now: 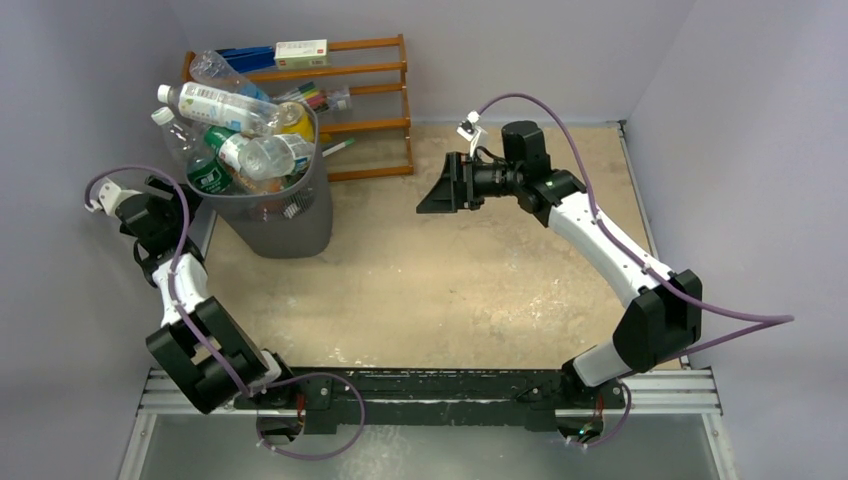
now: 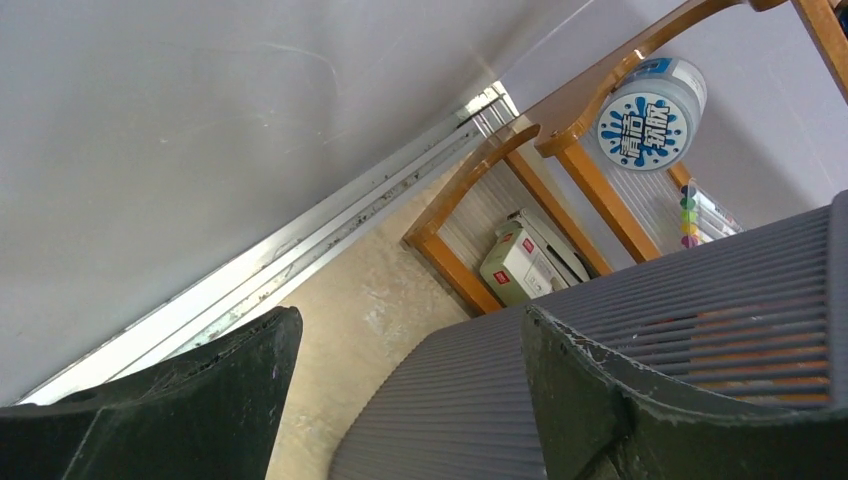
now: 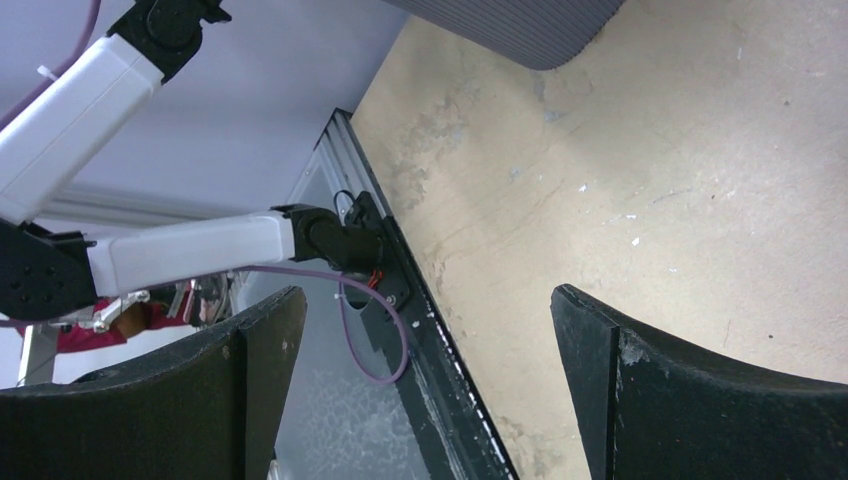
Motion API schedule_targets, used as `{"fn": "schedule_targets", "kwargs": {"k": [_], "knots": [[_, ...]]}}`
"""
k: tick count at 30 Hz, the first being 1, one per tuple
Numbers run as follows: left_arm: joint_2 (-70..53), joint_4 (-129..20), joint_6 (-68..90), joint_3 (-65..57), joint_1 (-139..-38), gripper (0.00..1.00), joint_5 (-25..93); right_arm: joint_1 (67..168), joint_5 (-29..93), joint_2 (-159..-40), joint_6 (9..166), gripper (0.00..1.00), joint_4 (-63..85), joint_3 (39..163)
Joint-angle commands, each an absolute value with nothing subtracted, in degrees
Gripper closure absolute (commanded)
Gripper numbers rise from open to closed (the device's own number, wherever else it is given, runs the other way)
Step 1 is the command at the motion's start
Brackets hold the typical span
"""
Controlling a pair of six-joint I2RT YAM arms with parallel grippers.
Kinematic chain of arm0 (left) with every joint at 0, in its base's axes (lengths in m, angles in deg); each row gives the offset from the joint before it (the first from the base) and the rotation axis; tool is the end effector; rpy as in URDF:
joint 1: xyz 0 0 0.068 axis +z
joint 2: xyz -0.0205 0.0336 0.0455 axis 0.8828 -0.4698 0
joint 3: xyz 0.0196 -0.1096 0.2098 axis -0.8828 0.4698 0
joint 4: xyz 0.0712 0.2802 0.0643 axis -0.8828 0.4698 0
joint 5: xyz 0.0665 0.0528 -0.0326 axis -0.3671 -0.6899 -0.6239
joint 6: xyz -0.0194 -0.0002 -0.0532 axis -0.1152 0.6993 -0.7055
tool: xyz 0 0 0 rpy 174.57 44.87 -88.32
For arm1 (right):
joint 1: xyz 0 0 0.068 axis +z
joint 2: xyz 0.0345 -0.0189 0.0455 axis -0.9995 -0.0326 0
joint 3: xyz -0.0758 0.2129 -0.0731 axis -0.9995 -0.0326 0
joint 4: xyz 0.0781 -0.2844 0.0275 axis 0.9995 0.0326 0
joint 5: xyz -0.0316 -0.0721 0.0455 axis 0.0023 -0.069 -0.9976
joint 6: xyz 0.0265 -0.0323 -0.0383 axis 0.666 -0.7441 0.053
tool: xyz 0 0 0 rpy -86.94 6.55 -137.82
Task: Put the plastic bottles in the bin
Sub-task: Move the trash bin to the center of the board.
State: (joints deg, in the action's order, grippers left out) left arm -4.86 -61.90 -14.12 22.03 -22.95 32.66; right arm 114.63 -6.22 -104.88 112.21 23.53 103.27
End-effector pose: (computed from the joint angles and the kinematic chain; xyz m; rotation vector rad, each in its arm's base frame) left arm 0.2664 0.2095 0.2284 -1.0731 1.5138 -0.0918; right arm 0.3334 0.1980 0.3231 -0.5026 2.0389 1.4187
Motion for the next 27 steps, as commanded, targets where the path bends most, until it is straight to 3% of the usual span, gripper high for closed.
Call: {"fn": "schedule_targets", "kwargs": {"k": [1,11,27], "knots": [[-7.98,-72.02,-16.53,22.34,-22.93,0.21,37.07,114.56,-7.63,-102.98,111.35,0.05,21.82,102.53],[-14.32,-76.66,-20.17,22.40,-24.22,0.23,39.62,114.50,-7.83,-103.30,111.36,0.05,21.48,102.25],[-19.81,-74.58,-16.79,19.53,-38.27,0.24,33.49,114.45,-7.98,-101.99,112.26,0.04,20.43,100.71]]}}
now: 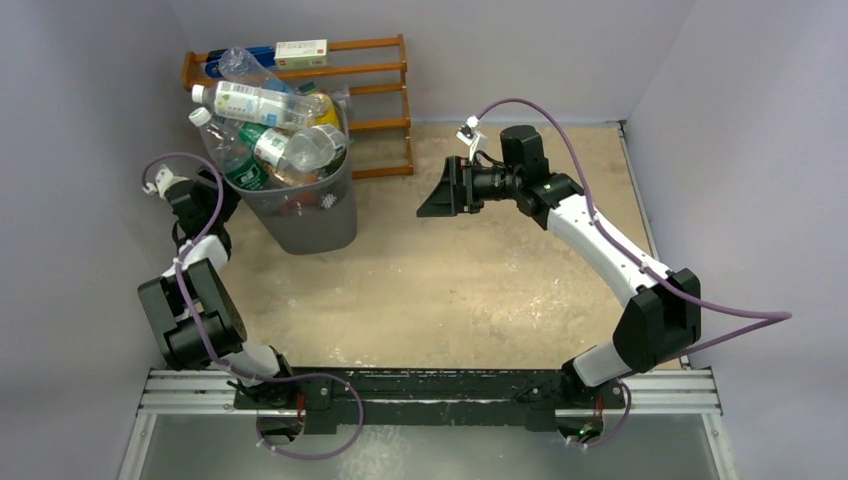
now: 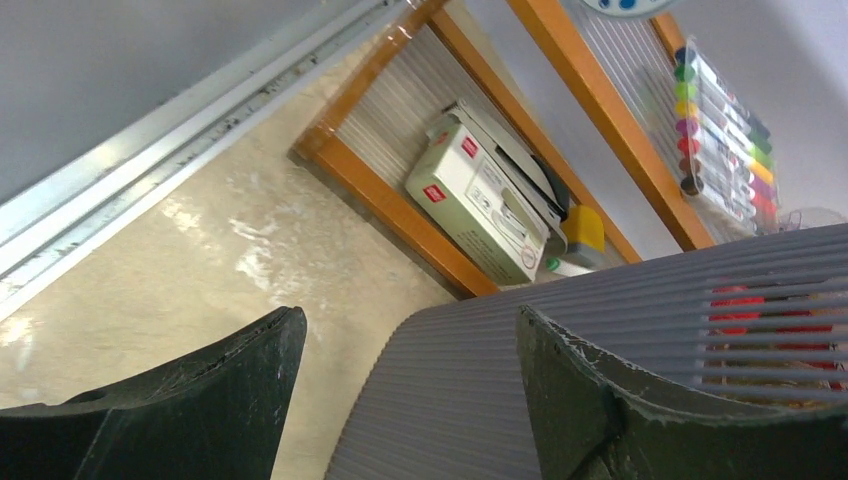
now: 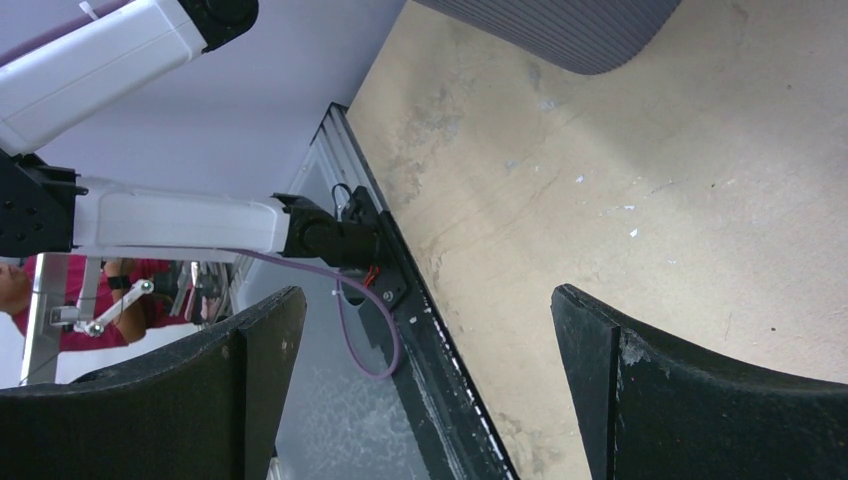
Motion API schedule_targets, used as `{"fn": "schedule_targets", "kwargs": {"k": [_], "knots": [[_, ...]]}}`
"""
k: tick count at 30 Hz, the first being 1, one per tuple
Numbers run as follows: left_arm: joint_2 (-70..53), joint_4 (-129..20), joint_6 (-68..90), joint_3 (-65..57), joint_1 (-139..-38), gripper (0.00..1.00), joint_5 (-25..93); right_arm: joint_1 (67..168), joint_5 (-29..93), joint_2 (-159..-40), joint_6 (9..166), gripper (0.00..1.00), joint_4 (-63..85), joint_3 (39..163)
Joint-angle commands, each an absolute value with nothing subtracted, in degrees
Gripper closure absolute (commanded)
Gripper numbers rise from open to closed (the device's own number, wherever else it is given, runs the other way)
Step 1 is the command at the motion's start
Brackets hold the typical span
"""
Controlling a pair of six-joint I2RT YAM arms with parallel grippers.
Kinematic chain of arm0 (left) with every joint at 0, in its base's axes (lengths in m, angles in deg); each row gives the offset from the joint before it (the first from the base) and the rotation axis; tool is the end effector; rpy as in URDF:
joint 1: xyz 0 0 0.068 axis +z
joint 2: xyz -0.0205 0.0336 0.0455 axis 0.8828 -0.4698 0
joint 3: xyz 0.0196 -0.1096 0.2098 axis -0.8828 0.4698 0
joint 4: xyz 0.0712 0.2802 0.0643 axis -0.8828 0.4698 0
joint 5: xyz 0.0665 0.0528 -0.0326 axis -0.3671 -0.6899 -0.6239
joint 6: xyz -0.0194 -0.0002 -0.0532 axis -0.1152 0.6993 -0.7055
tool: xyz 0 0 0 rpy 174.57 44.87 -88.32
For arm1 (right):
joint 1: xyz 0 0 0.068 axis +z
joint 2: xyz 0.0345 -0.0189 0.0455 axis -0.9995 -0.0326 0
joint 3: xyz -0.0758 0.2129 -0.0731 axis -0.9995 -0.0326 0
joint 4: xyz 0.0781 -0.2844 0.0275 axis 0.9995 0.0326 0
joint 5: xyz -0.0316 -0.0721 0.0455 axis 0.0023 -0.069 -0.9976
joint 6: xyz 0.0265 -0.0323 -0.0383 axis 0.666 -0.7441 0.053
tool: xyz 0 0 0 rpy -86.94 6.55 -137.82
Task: Put the plastic bottles in the bin
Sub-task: Move the trash bin to the center of the board.
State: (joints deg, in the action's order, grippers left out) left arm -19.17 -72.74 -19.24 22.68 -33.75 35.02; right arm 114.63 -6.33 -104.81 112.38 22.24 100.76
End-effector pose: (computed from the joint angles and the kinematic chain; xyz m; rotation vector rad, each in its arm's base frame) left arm 0.3241 0.1665 0.1614 -1.0226 1.6450 -0.3225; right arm 0.3329 0.1979 0.3089 -0.4939 2.0616 1.4230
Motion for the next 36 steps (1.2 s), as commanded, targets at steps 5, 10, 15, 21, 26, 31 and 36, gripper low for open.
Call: {"fn": "schedule_targets", "kwargs": {"k": [5,10,15,21,26,31,36], "knots": [[-21.14,-74.51,-16.00,18.85,-42.89,0.24,31.08,114.50,-7.03,-100.97,112.15,0.04,21.06,101.05],[-22.41,-74.43,-15.02,18.09,-46.60,0.24,29.65,114.25,-5.78,-99.74,111.64,0.03,22.25,100.91],[-23.70,-74.49,-14.62,17.59,-50.31,0.24,28.43,113.07,-3.69,-98.17,111.03,0.02,23.96,100.58],[-25.73,-73.41,-12.53,15.79,-56.54,0.25,25.62,105.45,3.42,-93.25,110.74,0.00,27.81,98.07],[-27.39,-72.41,-11.23,14.08,-60.95,0.25,23.72,100.58,6.21,-90.43,110.12,0.00,29.65,96.45],[-28.54,-71.83,-10.49,12.68,-63.90,0.25,22.60,96.65,7.63,-88.80,108.99,0.00,30.17,94.33],[-29.61,-71.79,-10.45,12.08,-66.21,0.25,22.28,93.17,8.92,-88.09,107.83,0.00,30.08,91.48]]}}
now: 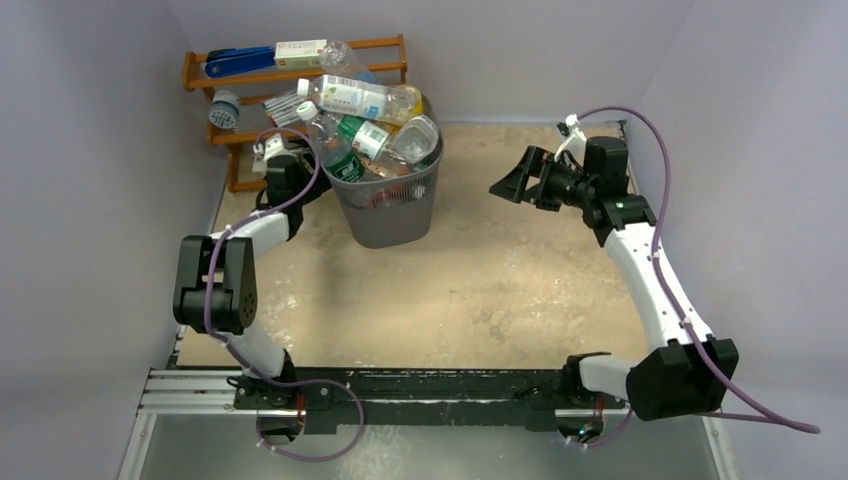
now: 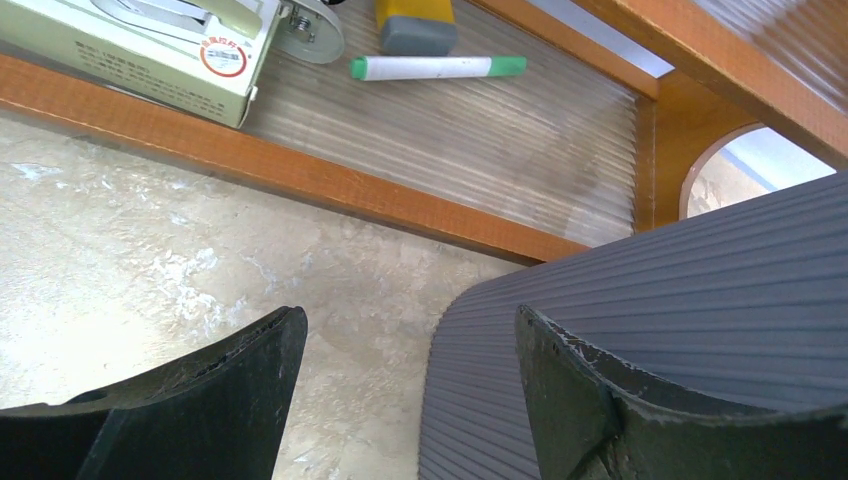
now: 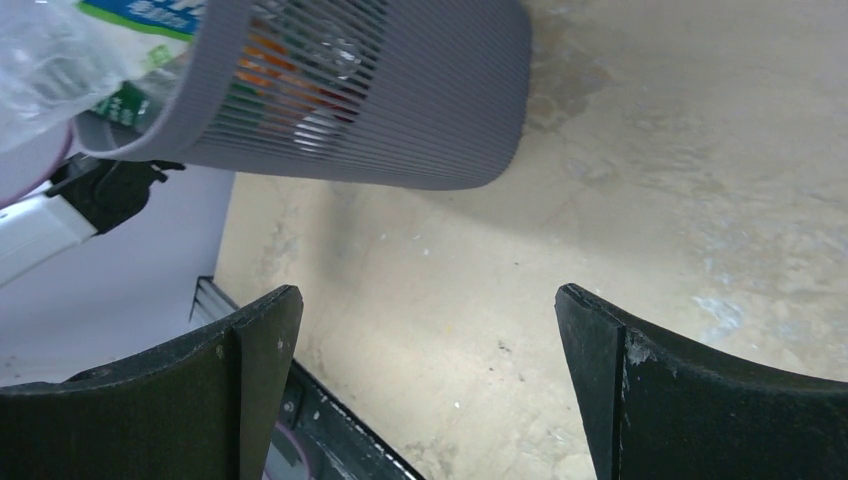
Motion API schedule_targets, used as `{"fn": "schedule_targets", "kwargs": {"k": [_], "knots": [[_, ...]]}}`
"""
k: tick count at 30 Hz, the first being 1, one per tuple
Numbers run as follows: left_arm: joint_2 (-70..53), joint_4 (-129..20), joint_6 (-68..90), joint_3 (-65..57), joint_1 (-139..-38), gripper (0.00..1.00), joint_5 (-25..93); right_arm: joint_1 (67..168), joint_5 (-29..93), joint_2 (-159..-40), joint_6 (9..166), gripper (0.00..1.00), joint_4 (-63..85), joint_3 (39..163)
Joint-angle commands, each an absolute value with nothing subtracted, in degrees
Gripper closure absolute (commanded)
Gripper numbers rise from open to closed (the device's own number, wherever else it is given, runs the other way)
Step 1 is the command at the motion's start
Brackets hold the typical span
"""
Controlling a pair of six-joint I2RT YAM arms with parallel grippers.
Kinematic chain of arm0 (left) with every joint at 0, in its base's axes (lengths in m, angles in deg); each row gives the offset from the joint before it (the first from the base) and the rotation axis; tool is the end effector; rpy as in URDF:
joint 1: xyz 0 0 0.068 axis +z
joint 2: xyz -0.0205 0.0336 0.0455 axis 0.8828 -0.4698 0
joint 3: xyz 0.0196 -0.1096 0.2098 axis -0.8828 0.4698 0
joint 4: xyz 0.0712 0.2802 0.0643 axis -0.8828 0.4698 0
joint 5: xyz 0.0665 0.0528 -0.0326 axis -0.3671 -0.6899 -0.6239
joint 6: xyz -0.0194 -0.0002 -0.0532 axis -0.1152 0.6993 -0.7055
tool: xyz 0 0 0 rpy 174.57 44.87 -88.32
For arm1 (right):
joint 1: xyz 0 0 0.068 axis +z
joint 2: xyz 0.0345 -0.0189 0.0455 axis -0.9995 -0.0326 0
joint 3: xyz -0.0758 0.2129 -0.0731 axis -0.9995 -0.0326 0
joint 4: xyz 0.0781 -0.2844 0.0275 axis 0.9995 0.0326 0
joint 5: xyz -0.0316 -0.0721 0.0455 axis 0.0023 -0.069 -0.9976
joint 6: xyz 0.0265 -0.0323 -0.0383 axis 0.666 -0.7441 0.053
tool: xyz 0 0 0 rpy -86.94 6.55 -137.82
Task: Put the plastic bottles in the bin
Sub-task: Move the trash bin to the center of the board, then reset both arms
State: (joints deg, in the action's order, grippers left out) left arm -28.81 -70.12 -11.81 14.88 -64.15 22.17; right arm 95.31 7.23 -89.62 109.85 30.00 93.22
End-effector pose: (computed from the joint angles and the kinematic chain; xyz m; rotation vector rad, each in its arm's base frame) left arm 0.3947 -0.0127 0.1441 -0.6024 1.9317 -0.3524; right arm 0.3240 0.0623 0.3327 -0.0072 2.0236 0.9651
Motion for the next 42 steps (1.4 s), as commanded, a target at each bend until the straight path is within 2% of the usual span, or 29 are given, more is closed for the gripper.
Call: {"fn": "schedule_targets", "kwargs": {"k": [1,6,12,15,22,30,34,36,38,42], "knots": [[-29.65,-71.60,-10.20,11.83,-66.77,0.25,22.19,92.52,9.14,-87.77,107.59,0.00,29.70,90.81],[-30.75,-67.24,-6.84,8.75,-70.60,0.25,19.98,88.84,9.03,-87.55,105.86,0.00,29.68,89.33],[-26.56,-65.85,-7.35,13.37,-70.70,0.23,16.73,87.34,11.67,-87.59,104.29,0.00,27.76,87.69],[-23.37,-63.28,-7.79,15.39,-70.68,0.18,14.02,87.33,16.75,-87.27,103.92,0.00,24.51,84.79],[-13.10,-57.19,-7.74,19.89,-70.68,0.16,5.52,87.30,34.78,-86.68,101.70,0.00,17.44,77.71],[-4.31,-56.01,-8.03,27.80,-70.70,0.15,-6.54,87.29,47.15,-78.52,98.62,0.00,-7.14,60.86],[-1.33,-62.61,-5.34,34.97,-70.68,0.14,-8.59,87.34,53.07,-75.76,95.27,0.00,-19.75,52.14],[-0.74,-65.68,-4.38,37.99,-70.68,0.07,-9.77,87.34,55.56,-75.29,93.24,0.00,-26.71,48.22],[-1.76,-68.81,-2.22,40.38,-70.68,0.01,-10.45,87.33,56.20,-76.52,91.50,0.00,-33.12,45.21],[-4.91,-70.92,0.57,39.31,-70.52,0.00,-12.49,87.34,58.05,-85.08,90.11,0.00,-42.58,45.38]]}}
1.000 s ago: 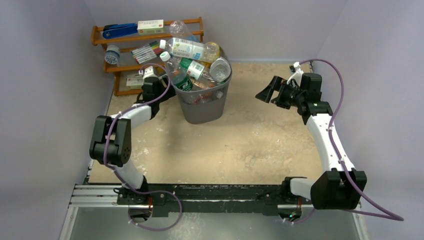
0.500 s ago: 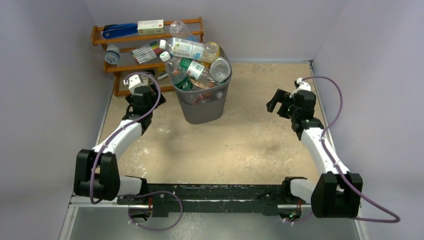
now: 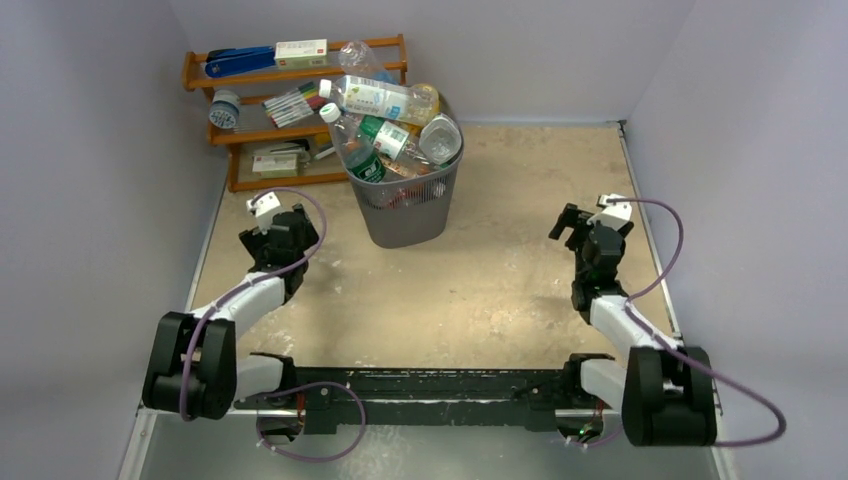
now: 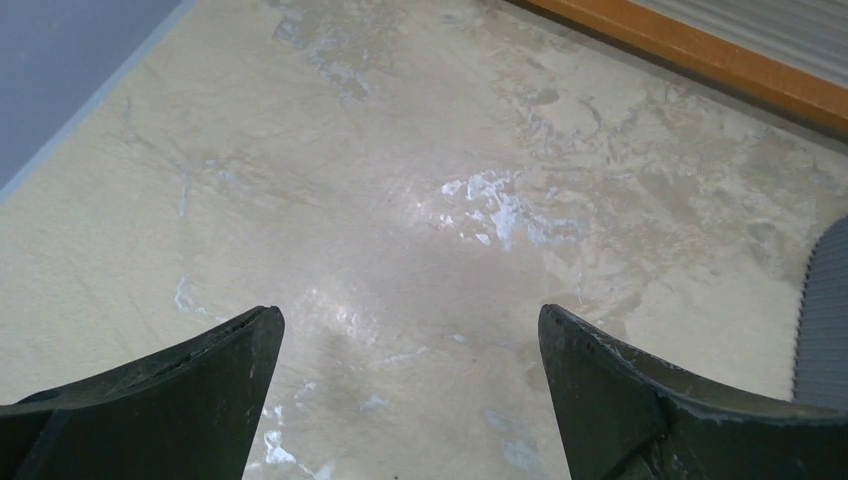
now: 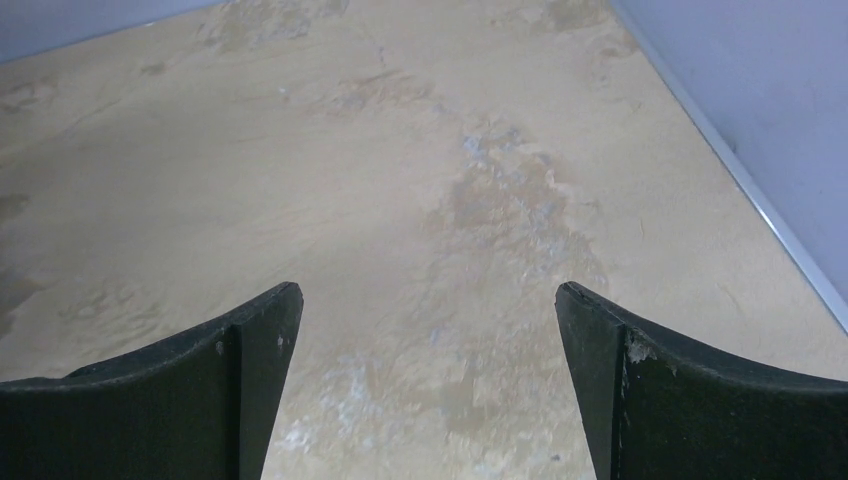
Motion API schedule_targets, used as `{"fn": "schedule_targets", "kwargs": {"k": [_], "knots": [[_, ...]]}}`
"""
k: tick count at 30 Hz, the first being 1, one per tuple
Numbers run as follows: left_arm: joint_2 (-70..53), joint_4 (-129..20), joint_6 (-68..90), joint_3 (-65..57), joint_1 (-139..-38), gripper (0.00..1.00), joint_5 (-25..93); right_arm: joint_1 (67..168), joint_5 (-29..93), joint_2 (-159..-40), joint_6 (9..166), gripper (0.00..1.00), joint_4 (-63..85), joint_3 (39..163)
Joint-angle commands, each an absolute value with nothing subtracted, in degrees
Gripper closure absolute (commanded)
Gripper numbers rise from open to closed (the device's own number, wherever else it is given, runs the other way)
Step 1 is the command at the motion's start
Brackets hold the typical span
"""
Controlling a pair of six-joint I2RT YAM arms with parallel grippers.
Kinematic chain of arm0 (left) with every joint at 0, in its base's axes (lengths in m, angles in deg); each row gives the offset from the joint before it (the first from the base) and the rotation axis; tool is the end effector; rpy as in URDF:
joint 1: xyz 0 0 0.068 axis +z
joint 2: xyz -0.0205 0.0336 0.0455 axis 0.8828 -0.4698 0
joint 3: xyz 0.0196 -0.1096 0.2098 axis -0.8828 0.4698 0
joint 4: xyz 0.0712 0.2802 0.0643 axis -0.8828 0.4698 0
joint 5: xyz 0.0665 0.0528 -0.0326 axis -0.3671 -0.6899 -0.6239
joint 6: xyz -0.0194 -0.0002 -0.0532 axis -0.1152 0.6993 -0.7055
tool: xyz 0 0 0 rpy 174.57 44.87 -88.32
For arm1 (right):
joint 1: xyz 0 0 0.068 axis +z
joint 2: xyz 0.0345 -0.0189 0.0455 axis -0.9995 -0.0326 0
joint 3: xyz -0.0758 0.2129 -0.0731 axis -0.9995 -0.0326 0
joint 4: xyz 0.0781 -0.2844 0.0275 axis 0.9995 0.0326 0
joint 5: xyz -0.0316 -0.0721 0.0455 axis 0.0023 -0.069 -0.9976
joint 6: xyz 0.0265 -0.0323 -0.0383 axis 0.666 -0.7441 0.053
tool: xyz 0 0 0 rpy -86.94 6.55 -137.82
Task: Put the plastic bottles in the bin
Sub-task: Reset both arms
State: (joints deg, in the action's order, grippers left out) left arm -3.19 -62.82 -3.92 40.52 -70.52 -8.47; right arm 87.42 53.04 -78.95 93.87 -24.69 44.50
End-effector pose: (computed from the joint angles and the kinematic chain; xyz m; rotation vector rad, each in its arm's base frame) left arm 0.2823 -0.0201 0.1232 -0.6531 1.9315 0.2484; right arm 0.2710 -0.0125 0.1598 0.3695 1.6281 -0.0301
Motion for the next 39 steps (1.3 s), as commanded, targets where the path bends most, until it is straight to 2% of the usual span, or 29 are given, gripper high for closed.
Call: {"fn": "schedule_targets", "kwargs": {"k": [1,6,10,14,17,20,24,29,34,36,39], "knots": [[-5.80,-72.42,2.00,39.25,-70.46,0.00,-12.80,87.34,58.20,-87.24,89.64,0.00,-44.84,45.56],[-9.02,-79.04,5.82,41.52,-70.35,0.00,-15.43,87.34,60.02,-98.20,86.68,0.00,-56.23,46.26],[-12.37,-89.98,8.28,46.87,-69.24,0.00,-11.00,87.25,61.05,-100.66,85.52,0.00,-57.20,48.01],[-13.99,-90.65,8.99,45.86,-67.73,0.00,-8.96,87.14,61.81,-101.05,84.06,0.00,-60.77,47.19],[-15.67,-94.07,8.69,45.65,-64.19,0.00,-3.33,84.74,59.25,-105.71,82.78,0.00,-73.83,43.43],[-18.74,-95.37,7.98,43.95,-61.88,0.00,0.78,84.14,54.76,-106.38,83.60,0.00,-66.85,46.75],[-21.03,-99.03,7.09,43.46,-58.17,0.00,8.22,84.13,52.20,-109.11,79.21,0.00,-82.40,40.66],[-20.19,-102.38,7.70,45.37,-57.06,0.00,10.01,84.18,51.36,-109.38,79.47,0.00,-85.63,38.65],[-24.23,-114.82,8.98,48.55,-55.86,0.00,13.17,84.18,53.34,-109.12,79.50,0.00,-79.13,42.38],[-24.36,-108.25,10.58,45.53,-56.37,0.00,14.42,84.18,52.68,-109.03,79.49,0.00,-76.53,43.39],[-25.05,-110.65,11.28,46.38,-56.90,0.00,15.29,84.18,52.44,-109.17,79.47,0.00,-76.70,43.31]]}}
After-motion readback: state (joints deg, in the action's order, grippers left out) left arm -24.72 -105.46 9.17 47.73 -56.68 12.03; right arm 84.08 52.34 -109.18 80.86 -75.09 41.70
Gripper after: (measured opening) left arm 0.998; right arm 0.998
